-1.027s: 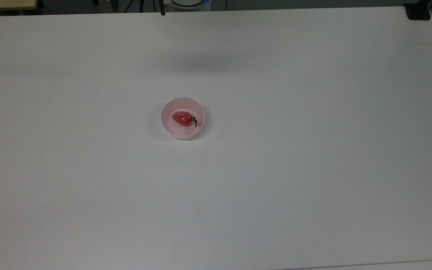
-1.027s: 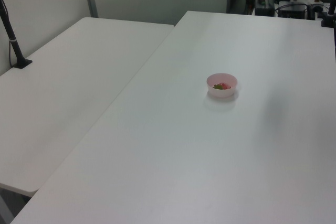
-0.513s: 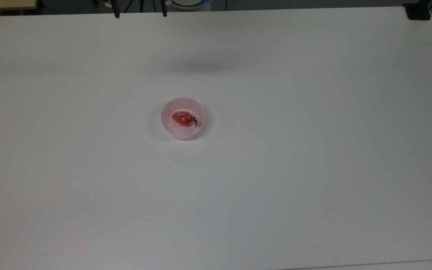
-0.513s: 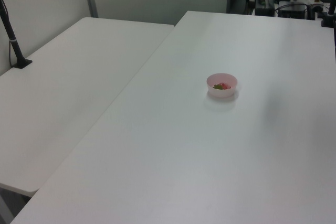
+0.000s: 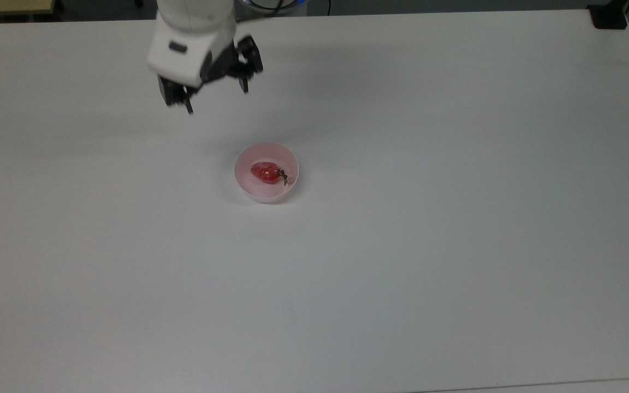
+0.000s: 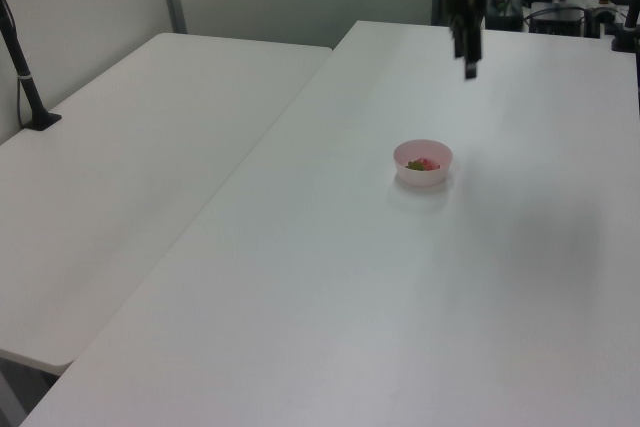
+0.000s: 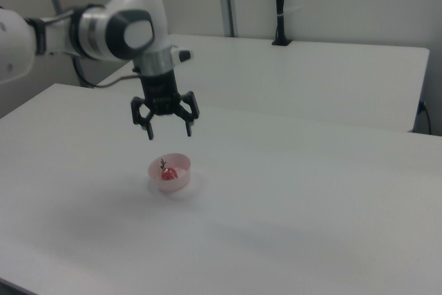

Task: Pick up strawberry from bowl
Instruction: 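Move the open gripper over the pink bowl and lower it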

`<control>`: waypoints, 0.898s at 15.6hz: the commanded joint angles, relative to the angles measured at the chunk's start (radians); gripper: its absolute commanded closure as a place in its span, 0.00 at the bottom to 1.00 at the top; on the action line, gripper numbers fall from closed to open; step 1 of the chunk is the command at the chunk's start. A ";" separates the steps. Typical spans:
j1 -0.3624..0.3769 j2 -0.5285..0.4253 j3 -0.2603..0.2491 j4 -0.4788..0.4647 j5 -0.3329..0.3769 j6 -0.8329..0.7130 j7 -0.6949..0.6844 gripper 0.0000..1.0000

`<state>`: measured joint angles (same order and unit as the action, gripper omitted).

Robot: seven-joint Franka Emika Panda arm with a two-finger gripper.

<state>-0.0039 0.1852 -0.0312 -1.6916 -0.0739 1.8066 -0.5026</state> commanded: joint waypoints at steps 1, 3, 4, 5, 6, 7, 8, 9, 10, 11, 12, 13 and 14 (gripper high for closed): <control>0.013 0.075 0.028 -0.005 -0.020 0.114 0.030 0.00; 0.015 0.108 0.040 -0.005 -0.020 0.141 0.033 0.00; 0.018 0.126 0.045 -0.005 -0.020 0.143 0.050 0.00; 0.027 0.141 0.053 -0.014 -0.026 0.143 0.085 0.00; 0.035 0.155 0.056 -0.019 -0.038 0.145 0.116 0.00; 0.035 0.167 0.062 -0.029 -0.053 0.152 0.136 0.00; 0.033 0.175 0.074 -0.036 -0.059 0.164 0.159 0.00; 0.033 0.184 0.079 -0.037 -0.058 0.187 0.194 0.04; 0.030 0.201 0.080 -0.036 -0.058 0.206 0.244 0.05; 0.030 0.210 0.080 -0.037 -0.060 0.214 0.277 0.05; 0.032 0.221 0.080 -0.037 -0.060 0.221 0.285 0.06; 0.032 0.226 0.080 -0.037 -0.058 0.224 0.289 0.06; 0.032 0.227 0.082 -0.036 -0.056 0.224 0.291 0.06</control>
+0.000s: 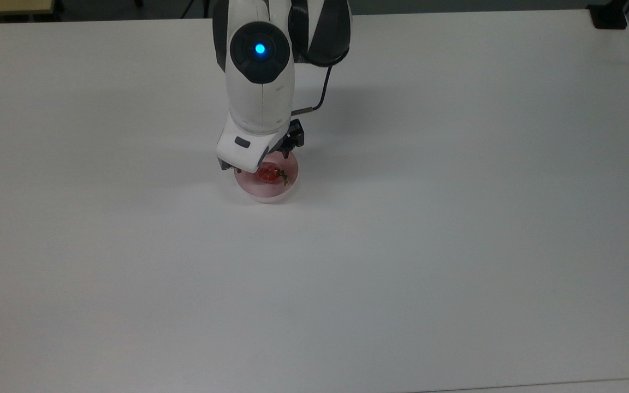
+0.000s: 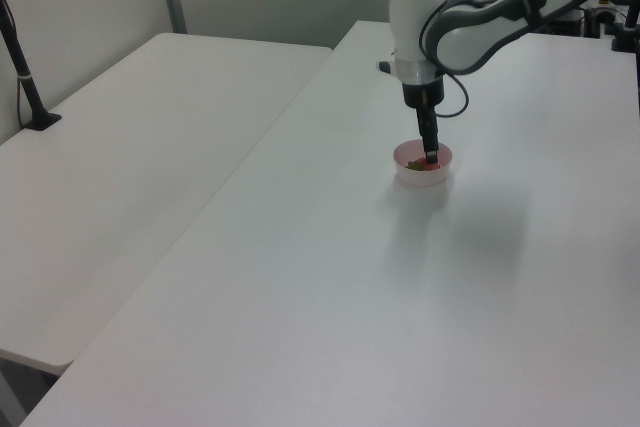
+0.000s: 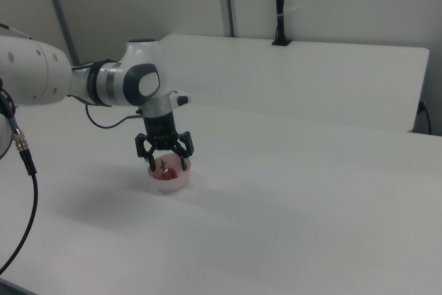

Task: Pick up strawberry from bowl
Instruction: 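Move the open gripper over the pink bowl and lower it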

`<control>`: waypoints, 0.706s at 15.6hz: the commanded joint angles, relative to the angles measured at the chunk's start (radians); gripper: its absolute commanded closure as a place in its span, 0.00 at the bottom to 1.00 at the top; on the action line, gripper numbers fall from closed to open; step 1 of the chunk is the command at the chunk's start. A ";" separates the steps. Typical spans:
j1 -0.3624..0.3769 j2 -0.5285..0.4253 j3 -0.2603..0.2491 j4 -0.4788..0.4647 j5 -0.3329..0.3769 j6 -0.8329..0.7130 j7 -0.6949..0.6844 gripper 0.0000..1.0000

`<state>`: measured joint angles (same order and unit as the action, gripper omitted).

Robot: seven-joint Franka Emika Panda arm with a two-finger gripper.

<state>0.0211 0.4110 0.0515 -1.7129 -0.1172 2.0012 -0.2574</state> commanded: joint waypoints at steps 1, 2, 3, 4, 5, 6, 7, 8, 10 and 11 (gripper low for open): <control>0.006 0.002 0.001 -0.014 -0.013 0.030 0.046 0.06; 0.006 0.003 0.004 -0.014 -0.013 0.030 0.046 0.07; 0.005 0.008 0.004 -0.014 -0.013 0.033 0.046 0.09; 0.005 0.020 0.005 -0.014 -0.013 0.036 0.046 0.11; 0.005 0.023 0.005 -0.014 -0.013 0.048 0.046 0.18; 0.005 0.025 0.005 -0.016 -0.012 0.057 0.046 0.28; 0.005 0.025 0.005 -0.016 -0.010 0.057 0.046 0.35; 0.003 0.025 0.008 -0.016 -0.009 0.057 0.046 0.37; 0.003 0.025 0.008 -0.016 -0.004 0.057 0.047 0.44; 0.002 0.023 0.008 -0.014 -0.001 0.057 0.047 0.46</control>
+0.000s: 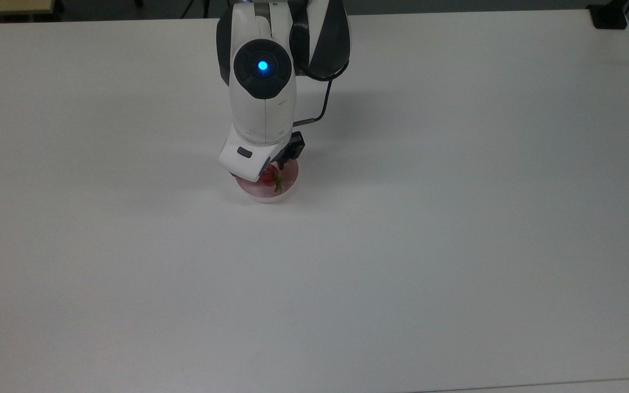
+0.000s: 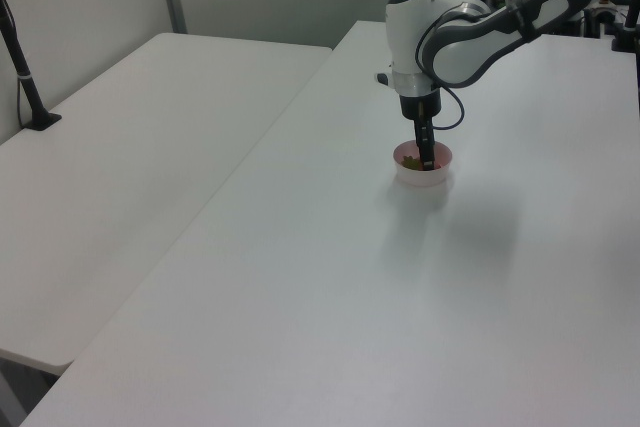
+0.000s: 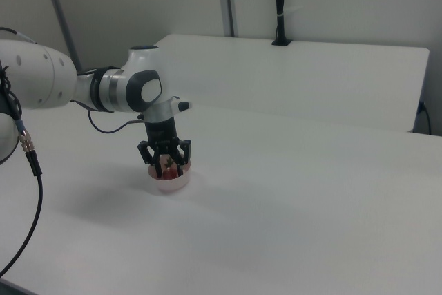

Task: Pick up strawberry from bowl
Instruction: 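Close the gripper on the red strawberry inside the bowl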

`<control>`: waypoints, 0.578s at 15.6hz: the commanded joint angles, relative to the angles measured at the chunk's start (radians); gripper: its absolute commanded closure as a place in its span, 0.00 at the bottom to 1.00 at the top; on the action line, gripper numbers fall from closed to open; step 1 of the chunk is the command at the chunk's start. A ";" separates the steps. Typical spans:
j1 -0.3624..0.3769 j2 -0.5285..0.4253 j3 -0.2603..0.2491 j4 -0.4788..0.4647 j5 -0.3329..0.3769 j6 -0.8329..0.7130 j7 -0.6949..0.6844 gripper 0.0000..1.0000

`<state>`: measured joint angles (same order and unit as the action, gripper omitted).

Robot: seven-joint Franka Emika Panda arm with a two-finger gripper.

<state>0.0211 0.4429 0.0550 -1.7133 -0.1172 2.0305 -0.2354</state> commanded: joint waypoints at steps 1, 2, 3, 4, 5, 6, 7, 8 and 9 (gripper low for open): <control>0.002 -0.012 0.005 -0.014 0.001 0.024 0.025 0.47; -0.001 -0.019 0.005 -0.012 0.002 0.017 0.025 0.47; -0.001 -0.035 0.005 -0.012 0.002 0.014 0.025 0.47; -0.003 -0.050 0.006 -0.012 0.004 -0.001 0.025 0.50; -0.007 -0.065 0.006 -0.009 0.004 -0.028 0.024 0.49; -0.015 -0.078 0.006 -0.009 0.004 -0.047 0.024 0.49; -0.015 -0.082 0.008 -0.009 0.004 -0.049 0.022 0.50; -0.017 -0.081 0.011 -0.009 0.005 -0.049 0.022 0.50; -0.017 -0.078 0.017 -0.009 0.005 -0.049 0.022 0.50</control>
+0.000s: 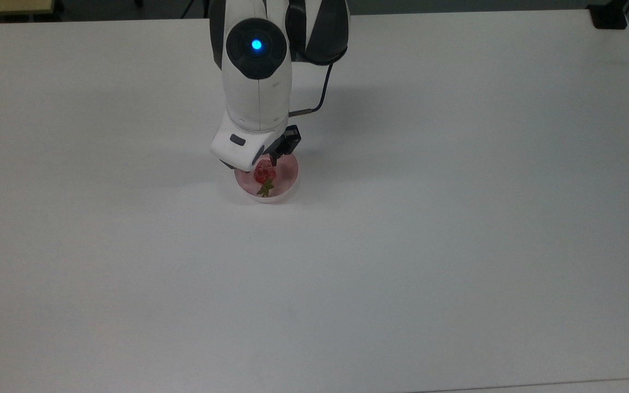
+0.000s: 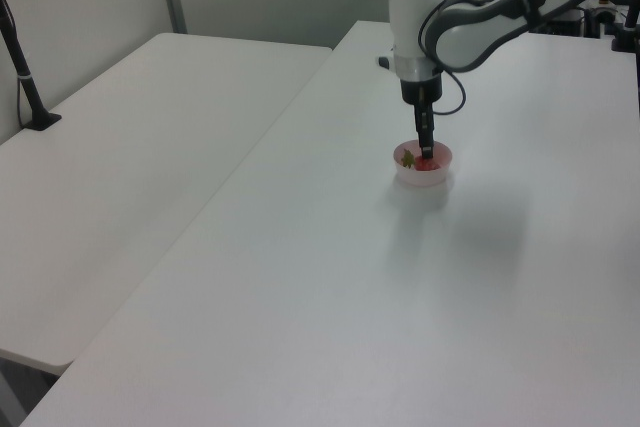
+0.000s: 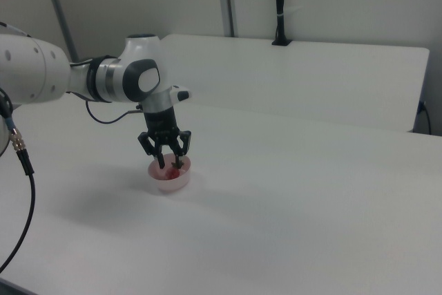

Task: Pick up strawberry from bowl
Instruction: 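Close the gripper on the red strawberry inside the bowl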

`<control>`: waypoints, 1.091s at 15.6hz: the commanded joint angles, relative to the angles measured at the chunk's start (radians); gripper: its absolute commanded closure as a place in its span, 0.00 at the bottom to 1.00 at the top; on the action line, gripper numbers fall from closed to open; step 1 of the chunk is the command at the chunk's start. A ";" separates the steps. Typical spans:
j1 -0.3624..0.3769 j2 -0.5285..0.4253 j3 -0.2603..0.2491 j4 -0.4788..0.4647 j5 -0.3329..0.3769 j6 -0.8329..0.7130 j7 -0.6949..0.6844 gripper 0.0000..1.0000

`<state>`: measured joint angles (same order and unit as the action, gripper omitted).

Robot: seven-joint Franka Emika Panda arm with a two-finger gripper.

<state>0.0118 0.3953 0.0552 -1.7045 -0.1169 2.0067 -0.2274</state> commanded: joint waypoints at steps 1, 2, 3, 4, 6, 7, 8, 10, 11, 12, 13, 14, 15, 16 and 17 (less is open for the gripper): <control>-0.007 -0.027 0.018 -0.020 0.003 -0.022 0.014 0.50; -0.006 -0.023 0.018 -0.023 0.003 -0.017 0.016 0.48; -0.006 -0.020 0.018 -0.024 0.003 -0.016 0.017 0.45; -0.007 -0.015 0.018 -0.024 0.005 -0.010 0.022 0.45; -0.018 -0.010 0.018 -0.029 0.011 0.024 0.110 0.46; -0.019 -0.004 0.018 -0.041 0.011 0.049 0.140 0.46; -0.019 -0.004 0.018 -0.049 0.013 0.079 0.157 0.45; -0.024 -0.003 0.018 -0.063 0.013 0.110 0.184 0.46; -0.023 -0.003 0.018 -0.076 0.013 0.124 0.191 0.46; -0.023 -0.003 0.018 -0.093 0.013 0.148 0.192 0.46; -0.023 -0.003 0.018 -0.104 0.013 0.171 0.192 0.46; -0.021 -0.001 0.018 -0.106 0.013 0.178 0.207 0.46; -0.021 0.000 0.018 -0.106 0.013 0.179 0.232 0.46; -0.020 0.000 0.021 -0.106 0.013 0.179 0.246 0.48; -0.021 0.000 0.028 -0.104 0.013 0.179 0.250 0.54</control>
<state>-0.0015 0.4121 0.0630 -1.7834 -0.1146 2.1584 -0.0217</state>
